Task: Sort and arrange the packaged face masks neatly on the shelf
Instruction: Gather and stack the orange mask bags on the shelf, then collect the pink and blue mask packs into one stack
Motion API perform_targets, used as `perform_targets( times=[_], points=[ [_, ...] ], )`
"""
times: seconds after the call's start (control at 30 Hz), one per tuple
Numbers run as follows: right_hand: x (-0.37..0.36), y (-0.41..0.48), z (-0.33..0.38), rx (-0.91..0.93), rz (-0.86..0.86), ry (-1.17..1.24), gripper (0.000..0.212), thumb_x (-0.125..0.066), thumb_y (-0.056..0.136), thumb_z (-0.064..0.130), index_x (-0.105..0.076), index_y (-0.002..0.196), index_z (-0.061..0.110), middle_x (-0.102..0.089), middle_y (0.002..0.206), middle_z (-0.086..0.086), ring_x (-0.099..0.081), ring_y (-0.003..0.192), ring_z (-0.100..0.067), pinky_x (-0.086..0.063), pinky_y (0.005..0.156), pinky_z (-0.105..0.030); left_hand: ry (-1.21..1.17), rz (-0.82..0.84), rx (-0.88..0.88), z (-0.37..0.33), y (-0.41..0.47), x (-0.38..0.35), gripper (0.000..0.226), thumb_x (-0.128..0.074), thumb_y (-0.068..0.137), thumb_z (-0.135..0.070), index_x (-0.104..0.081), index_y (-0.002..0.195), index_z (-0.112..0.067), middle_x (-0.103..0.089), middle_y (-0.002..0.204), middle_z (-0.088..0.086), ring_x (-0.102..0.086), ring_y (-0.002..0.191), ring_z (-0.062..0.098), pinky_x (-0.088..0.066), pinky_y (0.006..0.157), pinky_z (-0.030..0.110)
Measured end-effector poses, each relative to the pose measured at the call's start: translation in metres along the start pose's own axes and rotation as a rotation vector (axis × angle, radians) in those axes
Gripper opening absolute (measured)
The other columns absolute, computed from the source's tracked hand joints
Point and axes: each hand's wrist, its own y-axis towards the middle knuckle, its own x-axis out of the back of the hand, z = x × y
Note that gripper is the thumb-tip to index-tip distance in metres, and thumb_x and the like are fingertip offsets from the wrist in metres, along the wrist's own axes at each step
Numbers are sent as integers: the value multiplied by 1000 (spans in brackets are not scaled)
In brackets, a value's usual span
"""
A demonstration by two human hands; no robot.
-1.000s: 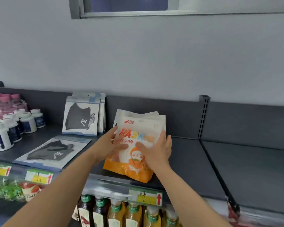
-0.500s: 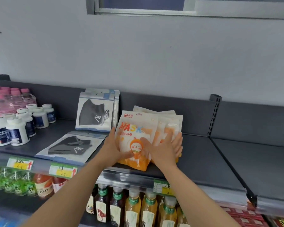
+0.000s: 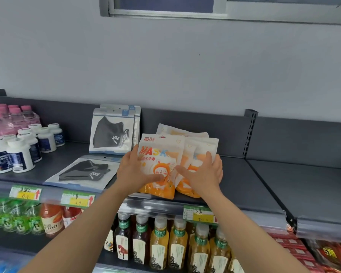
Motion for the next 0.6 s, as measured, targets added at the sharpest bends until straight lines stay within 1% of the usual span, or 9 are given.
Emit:
perform_targets(
  times=[0.07,0.13,0.27,0.37,0.43,0.53,0.6],
  points=[
    [3,-1,1,5,3,3,116,-63,69,75,-4,152,21,8,161,-8,10,148,-24,-1,119,-44,-23,-24,-18,-8,0,1,124,-90,58,-50,-16,154,-27,-28,151,3,-30,138,25,-32,113,50],
    [7,-2,1,16,5,7,111,-64,71,72,-7,152,21,7,161,-8,9,148,-24,-2,119,-44,-44,-38,-53,-16,-1,0,115,-87,65,-47,-19,154,-26,-27,152,2,-31,138,23,-33,113,44],
    [24,-1,-2,28,10,59,102,-68,76,61,-12,152,21,2,161,-7,5,148,-23,-5,120,-44,-118,-85,-168,-42,-4,-13,90,-81,76,-38,-30,150,-27,-32,153,-3,-34,137,16,-33,106,33],
    [47,3,-11,51,-17,82,91,-68,81,53,-20,151,19,-10,161,-7,0,148,-22,-8,120,-44,-215,-104,-239,-69,-8,-33,73,-75,83,-34,-39,146,-28,-42,148,-10,-37,135,10,-32,106,29],
    [66,4,-21,41,-27,120,86,-66,84,51,-23,151,19,-16,160,-4,-5,148,-20,-12,120,-44,-257,-108,-283,-89,-10,-49,60,-71,87,-31,-46,141,-28,-49,142,-12,-42,130,6,-34,102,25],
    [100,7,-46,30,-64,174,74,-65,87,44,-31,148,20,-29,155,1,-18,145,-17,-22,118,-44,-327,-65,-313,-117,-11,-81,45,-66,91,-28,-52,134,-29,-55,132,-13,-47,120,2,-37,98,22],
    [125,8,-67,21,-86,189,66,-64,89,40,-36,146,22,-37,150,5,-26,141,-15,-27,116,-41,-388,-22,-316,-135,-13,-105,41,-65,92,-27,-53,131,-33,-57,127,-16,-49,119,0,-37,95,18]
  ],
)
